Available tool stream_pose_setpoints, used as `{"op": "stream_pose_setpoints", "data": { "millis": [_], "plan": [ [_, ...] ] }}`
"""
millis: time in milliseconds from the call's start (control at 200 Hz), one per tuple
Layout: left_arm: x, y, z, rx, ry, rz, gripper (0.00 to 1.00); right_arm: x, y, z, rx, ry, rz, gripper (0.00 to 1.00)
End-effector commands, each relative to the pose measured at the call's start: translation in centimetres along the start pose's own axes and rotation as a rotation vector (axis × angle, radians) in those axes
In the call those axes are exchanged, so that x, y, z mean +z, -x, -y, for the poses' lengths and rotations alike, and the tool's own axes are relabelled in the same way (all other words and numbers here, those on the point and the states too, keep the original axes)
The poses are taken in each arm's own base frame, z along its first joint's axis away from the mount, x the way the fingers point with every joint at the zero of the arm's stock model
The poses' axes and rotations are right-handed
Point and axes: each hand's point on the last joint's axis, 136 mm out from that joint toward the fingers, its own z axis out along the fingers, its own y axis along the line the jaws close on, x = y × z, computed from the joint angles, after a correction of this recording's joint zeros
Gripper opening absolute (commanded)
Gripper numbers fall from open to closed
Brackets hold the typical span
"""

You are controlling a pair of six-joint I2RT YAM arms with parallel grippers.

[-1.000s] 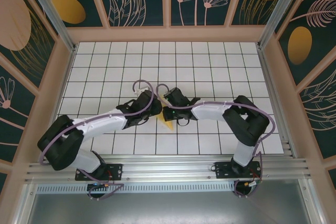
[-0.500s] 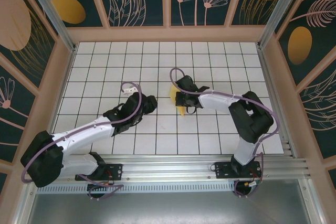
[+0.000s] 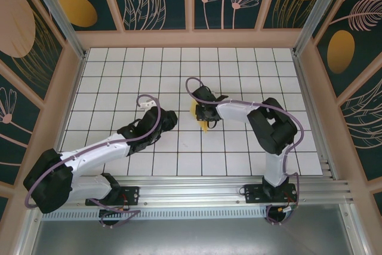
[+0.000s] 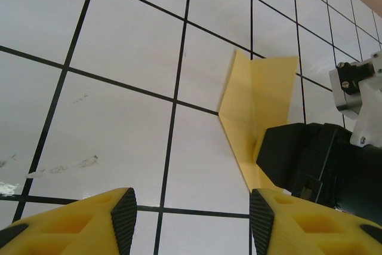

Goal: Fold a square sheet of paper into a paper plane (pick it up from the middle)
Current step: Move the paper plane to the center of the table.

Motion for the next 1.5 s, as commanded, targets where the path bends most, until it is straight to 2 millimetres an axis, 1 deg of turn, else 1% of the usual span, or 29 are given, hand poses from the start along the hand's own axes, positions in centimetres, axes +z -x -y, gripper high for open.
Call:
{"op": "stream_pose_setpoints", "data": {
  "millis": [0,55,95,200,245,300,415,445,555,651,741,826,891,981,1046,1116,1211,1296,1361,1441,1496],
  "plan": [
    [0.1,0.3,0.0,-0.007,-0.007,0.012,0.56,2.2,-3.4,2.2,-0.032,-0.126,-0.105,0.27],
    [0.1,0.3,-0.1,-0.005,-0.005,0.013,0.56,2.6,-3.9,2.3,-0.039,-0.142,-0.118,0.28],
    [0.1,0.3,-0.1,-0.005,-0.004,0.012,0.56,2.8,-4.2,2.3,-0.043,-0.148,-0.128,0.31],
    [0.0,0.4,-0.1,-0.002,-0.006,0.012,0.55,3.5,-5.1,2.5,-0.042,-0.157,-0.153,0.32],
    [0.0,0.4,-0.1,-0.002,-0.005,0.012,0.55,3.8,-5.5,2.7,-0.04,-0.167,-0.165,0.36],
    [0.1,0.3,-0.1,-0.001,-0.002,0.01,0.55,4.0,-5.8,3.1,-0.042,-0.193,-0.168,0.36],
    [0.2,0.2,-0.1,-0.002,-0.005,0.005,0.55,4.2,-6.0,3.5,-0.057,-0.233,-0.167,0.36],
    [0.2,0.1,-0.1,-0.002,-0.005,0.002,0.55,4.2,-6.0,3.6,-0.061,-0.247,-0.167,0.38],
    [0.4,0.1,0.1,0.0,-0.006,-0.004,0.55,3.6,-5.0,3.0,-0.065,-0.234,-0.146,0.4],
    [0.4,0.2,0.1,-0.001,-0.005,-0.001,0.55,1.8,-2.8,1.5,-0.068,-0.185,-0.097,0.43],
    [0.3,0.3,0.0,0.0,0.002,0.006,0.55,-0.6,-0.4,0.2,-0.064,-0.138,-0.035,0.47],
    [0.2,0.5,0.0,0.002,0.006,0.014,0.55,-2.6,1.4,-0.6,-0.058,-0.103,0.015,0.52],
    [0.1,0.6,0.1,0.003,0.007,0.016,0.55,-3.8,2.2,-1.0,-0.055,-0.086,0.036,0.56],
    [0.1,0.7,0.1,0.009,0.012,0.018,0.55,-4.9,2.8,-1.2,-0.059,-0.075,0.054,0.6],
    [0.2,0.8,0.1,0.011,0.014,0.018,0.55,-5.4,3.0,-1.1,-0.056,-0.07,0.062,0.63],
    [0.2,0.7,0.1,0.014,0.017,0.016,0.55,-6.1,3.2,-1.0,-0.052,-0.074,0.074,0.64],
    [0.2,0.7,0.0,0.015,0.022,0.016,0.56,-7.6,4.0,-1.0,-0.041,-0.06,0.115,0.67],
    [0.1,0.9,-0.1,0.015,0.027,0.022,0.56,-9.7,5.3,-0.7,-0.029,-0.055,0.178,0.69],
    [0.1,0.9,-0.3,0.018,0.034,0.026,0.57,-11.7,6.3,-0.4,-0.017,-0.052,0.246,0.7],
    [0.0,1.1,-0.5,0.022,0.046,0.036,0.59,-14.2,7.7,0.9,-0.002,-0.074,0.353,0.71],
    [-0.2,1.4,-0.8,0.026,0.059,0.053,0.59,-16.0,8.6,2.4,0.019,-0.115,0.429,0.72]
  ]
}}
